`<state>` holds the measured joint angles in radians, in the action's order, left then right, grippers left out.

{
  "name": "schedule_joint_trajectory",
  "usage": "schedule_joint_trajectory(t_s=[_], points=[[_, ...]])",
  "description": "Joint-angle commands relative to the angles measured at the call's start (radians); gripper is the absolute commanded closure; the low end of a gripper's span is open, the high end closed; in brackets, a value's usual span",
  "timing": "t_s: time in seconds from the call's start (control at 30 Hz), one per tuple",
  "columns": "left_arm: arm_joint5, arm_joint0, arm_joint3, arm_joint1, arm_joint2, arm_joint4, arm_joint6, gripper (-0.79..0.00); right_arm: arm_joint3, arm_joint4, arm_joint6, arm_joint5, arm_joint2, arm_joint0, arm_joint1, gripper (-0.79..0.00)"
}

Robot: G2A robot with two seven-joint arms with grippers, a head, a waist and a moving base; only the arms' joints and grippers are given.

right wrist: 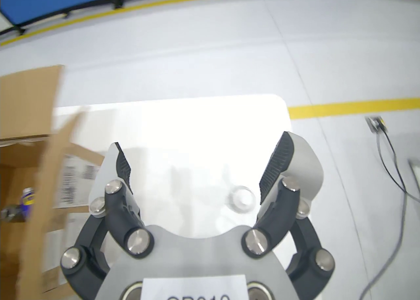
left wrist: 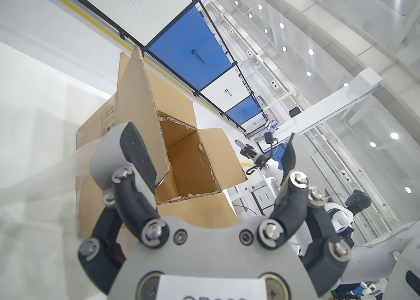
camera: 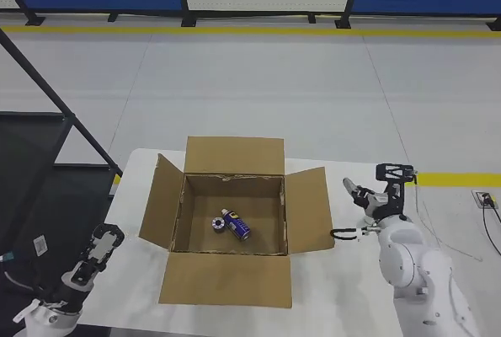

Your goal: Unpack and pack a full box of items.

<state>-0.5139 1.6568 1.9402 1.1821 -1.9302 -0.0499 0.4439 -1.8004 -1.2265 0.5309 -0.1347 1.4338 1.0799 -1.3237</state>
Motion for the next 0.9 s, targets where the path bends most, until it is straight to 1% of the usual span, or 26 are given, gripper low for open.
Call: schedule_joint_trajectory(t_s=[0.0,0.07,0.17,0.23,0.37,0.47,0.53,0.67,0.87], points=[[-0.006,0.005,-0.014,-0.001,-0.016,-0.015,-0.005,-0.785,-0.031,0.006,-0.006,0.047,-0.079,-0.028,-0.006,-0.785],[-0.015,0.013,-0.027,-0.001,-0.03,-0.035,-0.009,-0.785,-0.029,0.025,0.013,0.101,-0.158,-0.076,-0.015,-0.785],[-0.032,0.03,-0.046,-0.001,-0.048,-0.067,-0.014,-0.785,0.031,0.062,0.08,0.17,-0.288,-0.182,-0.033,-0.785],[-0.043,0.042,-0.058,-0.001,-0.06,-0.088,-0.018,-0.785,0.112,0.071,0.145,0.202,-0.378,-0.271,-0.049,-0.785],[-0.065,0.067,-0.072,-0.001,-0.083,-0.12,-0.015,-0.785,0.309,0.088,0.255,0.226,-0.557,-0.431,-0.095,-0.785],[-0.076,0.08,-0.076,-0.001,-0.096,-0.143,-0.011,-0.785,0.459,0.107,0.316,0.214,-0.66,-0.523,-0.135,-0.785],[-0.077,0.083,-0.076,-0.001,-0.1,-0.16,-0.007,-0.785,0.563,0.122,0.363,0.204,-0.718,-0.577,-0.162,-0.785],[-0.075,0.084,-0.076,-0.002,-0.103,-0.166,-0.005,-0.785,0.739,0.17,0.404,0.19,-0.808,-0.647,-0.22,-0.785],[-0.075,0.084,-0.076,-0.002,-0.103,-0.166,-0.005,-0.785,0.93,0.218,0.378,0.172,-0.886,-0.712,-0.299,-0.785]])
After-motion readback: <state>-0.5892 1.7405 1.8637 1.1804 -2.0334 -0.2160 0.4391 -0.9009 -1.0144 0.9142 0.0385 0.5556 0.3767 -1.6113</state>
